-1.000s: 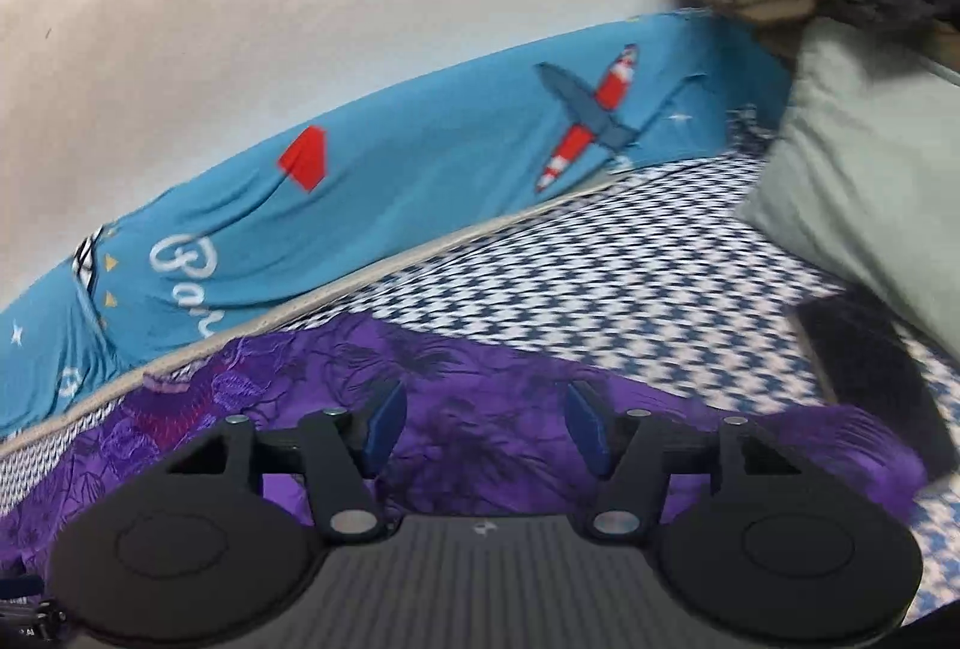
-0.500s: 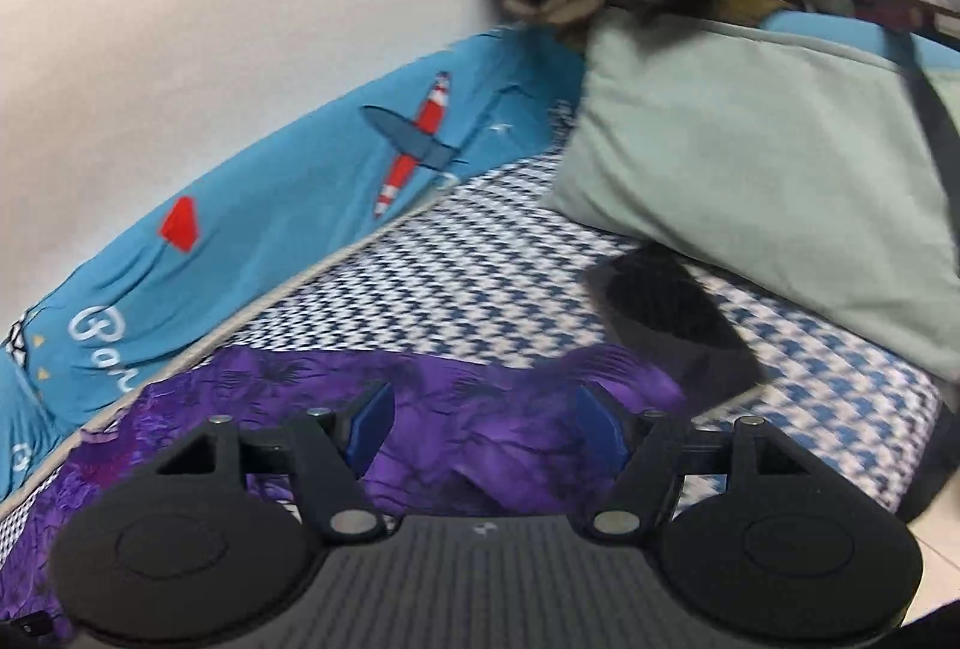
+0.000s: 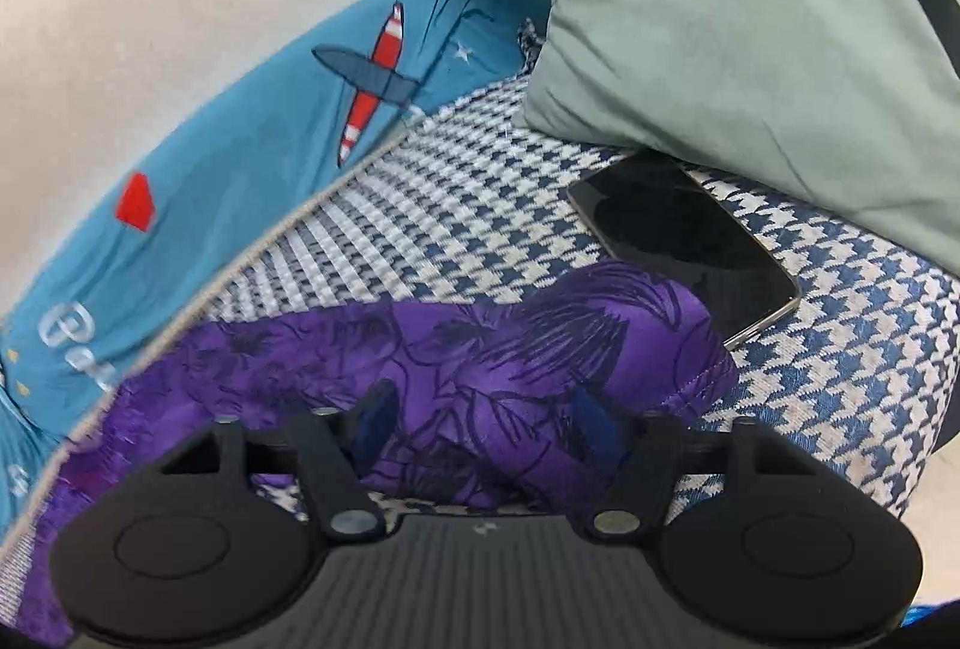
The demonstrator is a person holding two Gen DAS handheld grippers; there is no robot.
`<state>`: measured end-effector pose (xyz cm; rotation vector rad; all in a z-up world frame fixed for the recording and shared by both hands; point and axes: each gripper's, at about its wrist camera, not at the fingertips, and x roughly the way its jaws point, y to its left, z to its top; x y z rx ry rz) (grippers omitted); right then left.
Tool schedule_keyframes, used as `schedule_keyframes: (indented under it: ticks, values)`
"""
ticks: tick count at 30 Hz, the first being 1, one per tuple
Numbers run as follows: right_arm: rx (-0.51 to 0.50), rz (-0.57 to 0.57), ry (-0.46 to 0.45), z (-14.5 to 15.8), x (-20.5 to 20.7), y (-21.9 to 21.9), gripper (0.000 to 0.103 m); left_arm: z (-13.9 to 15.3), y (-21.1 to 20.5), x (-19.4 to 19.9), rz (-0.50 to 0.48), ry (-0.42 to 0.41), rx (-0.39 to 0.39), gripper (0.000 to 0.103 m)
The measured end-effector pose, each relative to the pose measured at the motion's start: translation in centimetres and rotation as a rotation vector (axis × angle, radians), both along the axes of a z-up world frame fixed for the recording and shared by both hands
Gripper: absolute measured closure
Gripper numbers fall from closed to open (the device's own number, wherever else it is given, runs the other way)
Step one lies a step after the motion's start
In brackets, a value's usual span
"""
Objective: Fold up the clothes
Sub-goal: 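Lower the right tool onto the purple blouse sleeve and close on it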
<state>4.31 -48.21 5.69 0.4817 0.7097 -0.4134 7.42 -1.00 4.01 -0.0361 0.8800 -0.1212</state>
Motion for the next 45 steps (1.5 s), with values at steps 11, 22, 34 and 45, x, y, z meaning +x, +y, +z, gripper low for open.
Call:
schedule_keyframes:
  ticks: [11, 22, 34, 45]
  values:
    - [-0.314, -0.165, -0.214, 4.9, -4.1, 2.0, 0.087, -0.4, -0.6, 0.2, -0.012, 0.02, -0.002, 0.004]
    - [-0.134, -0.31, -0.222, 4.5, -7.1, -2.9, 0.067, -0.2, -0.8, -0.1, -0.013, 0.013, -0.004, 0.004]
    - [0.054, -0.293, -0.09, 0.8, -6.2, -6.1, 0.061, -0.4, -0.9, -0.5, -0.014, 0.015, -0.001, 0.004]
    - [0.159, -0.256, -0.053, -1.7, -4.0, -6.7, 0.058, -0.8, -0.7, -0.2, -0.004, 0.028, -0.003, 0.004]
